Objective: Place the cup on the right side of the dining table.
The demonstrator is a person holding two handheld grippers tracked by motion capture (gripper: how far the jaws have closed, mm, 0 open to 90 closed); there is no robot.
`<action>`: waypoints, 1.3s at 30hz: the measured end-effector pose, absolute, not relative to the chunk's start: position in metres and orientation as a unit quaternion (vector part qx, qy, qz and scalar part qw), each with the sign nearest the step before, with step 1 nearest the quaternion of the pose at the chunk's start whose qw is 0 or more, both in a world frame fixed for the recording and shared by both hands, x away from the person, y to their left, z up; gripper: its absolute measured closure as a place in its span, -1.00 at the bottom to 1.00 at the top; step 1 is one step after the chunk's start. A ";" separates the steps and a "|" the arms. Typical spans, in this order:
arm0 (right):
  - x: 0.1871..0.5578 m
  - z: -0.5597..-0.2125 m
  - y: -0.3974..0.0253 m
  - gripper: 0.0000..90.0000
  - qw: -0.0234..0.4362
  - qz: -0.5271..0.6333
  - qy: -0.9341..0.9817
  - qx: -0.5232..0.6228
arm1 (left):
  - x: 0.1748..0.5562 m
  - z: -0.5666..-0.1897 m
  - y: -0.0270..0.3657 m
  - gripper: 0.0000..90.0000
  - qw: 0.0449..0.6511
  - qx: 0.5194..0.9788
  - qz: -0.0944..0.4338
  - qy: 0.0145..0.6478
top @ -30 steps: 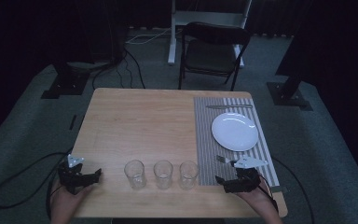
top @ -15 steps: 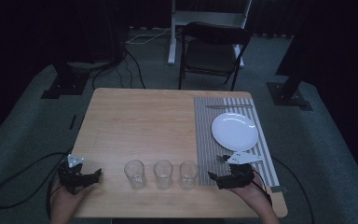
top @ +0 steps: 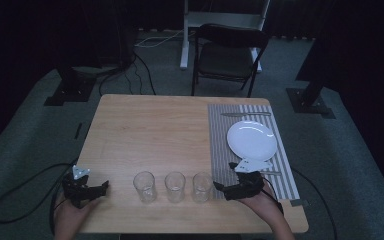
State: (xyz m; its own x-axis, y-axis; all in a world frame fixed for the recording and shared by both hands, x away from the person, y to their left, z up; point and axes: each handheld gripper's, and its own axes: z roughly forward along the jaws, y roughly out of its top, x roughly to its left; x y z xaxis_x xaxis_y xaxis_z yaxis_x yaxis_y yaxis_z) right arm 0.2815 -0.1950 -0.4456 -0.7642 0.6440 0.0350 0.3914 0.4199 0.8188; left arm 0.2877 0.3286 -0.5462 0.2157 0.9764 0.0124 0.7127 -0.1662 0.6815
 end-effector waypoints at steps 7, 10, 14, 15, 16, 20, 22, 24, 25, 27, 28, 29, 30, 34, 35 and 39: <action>0.285 -0.442 -0.177 -0.75 0.131 0.437 0.840 0.294 | 0.288 -0.546 0.329 -1.00 0.282 0.727 0.234 0.581; 0.286 -0.440 -0.169 -0.75 0.129 0.437 0.843 0.285 | 0.288 -0.546 0.329 -1.00 0.283 0.727 0.234 0.581; 0.288 -0.438 -0.158 -0.75 0.122 0.436 0.849 0.273 | 0.288 -0.546 0.329 -1.00 0.283 0.727 0.234 0.581; 0.289 -0.437 -0.155 -0.75 0.123 0.437 0.849 0.270 | 0.288 -0.546 0.329 -1.00 0.282 0.727 0.234 0.581; 0.289 -0.436 -0.152 -0.75 0.120 0.437 0.851 0.266 | 0.288 -0.546 0.329 -1.00 0.283 0.727 0.234 0.581; 0.291 -0.434 -0.139 -0.75 0.113 0.436 0.856 0.253 | 0.288 -0.546 0.329 -1.00 0.282 0.727 0.234 0.581; 0.291 -0.434 -0.133 -0.75 0.109 0.433 0.860 0.247 | 0.288 -0.546 0.329 -1.00 0.283 0.727 0.234 0.581; 0.291 -0.434 -0.127 -0.75 0.104 0.430 0.863 0.242 | 0.288 -0.546 0.329 -1.00 0.283 0.727 0.234 0.581; 0.291 -0.434 -0.124 -0.75 0.102 0.428 0.865 0.240 | 0.288 -0.546 0.329 -1.00 0.283 0.727 0.234 0.581; 0.291 -0.434 -0.118 -0.75 0.098 0.426 0.869 0.234 | 0.288 -0.546 0.329 -1.00 0.282 0.727 0.234 0.581; 0.291 -0.435 -0.116 -0.75 0.097 0.423 0.870 0.232 | 0.288 -0.546 0.329 -1.00 0.282 0.727 0.234 0.581; 0.291 -0.435 -0.113 -0.75 0.096 0.420 0.873 0.229 | 0.288 -0.546 0.329 -1.00 0.283 0.727 0.234 0.581; 0.291 -0.435 -0.110 -0.75 0.094 0.418 0.875 0.225 | 0.288 -0.546 0.329 -1.00 0.282 0.727 0.234 0.581; 0.291 -0.435 -0.100 -0.75 0.089 0.410 0.881 0.218 | 0.288 -0.546 0.329 -1.00 0.282 0.727 0.234 0.581; 0.291 -0.435 -0.097 -0.75 0.087 0.407 0.883 0.216 | 0.288 -0.546 0.329 -1.00 0.283 0.727 0.234 0.581; 0.292 -0.435 -0.087 -0.75 0.085 0.394 0.891 0.208 | 0.288 -0.546 0.329 -1.00 0.283 0.727 0.234 0.581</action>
State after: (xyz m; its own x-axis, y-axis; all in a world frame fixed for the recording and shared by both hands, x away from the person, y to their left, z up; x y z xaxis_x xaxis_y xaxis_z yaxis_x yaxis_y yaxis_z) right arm 0.2915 -0.0873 -0.4345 -0.8992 0.4374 0.0125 0.3034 0.6026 0.7381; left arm 0.2877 0.3286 -0.5464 0.2155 0.9764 0.0123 0.7116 -0.1657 0.6828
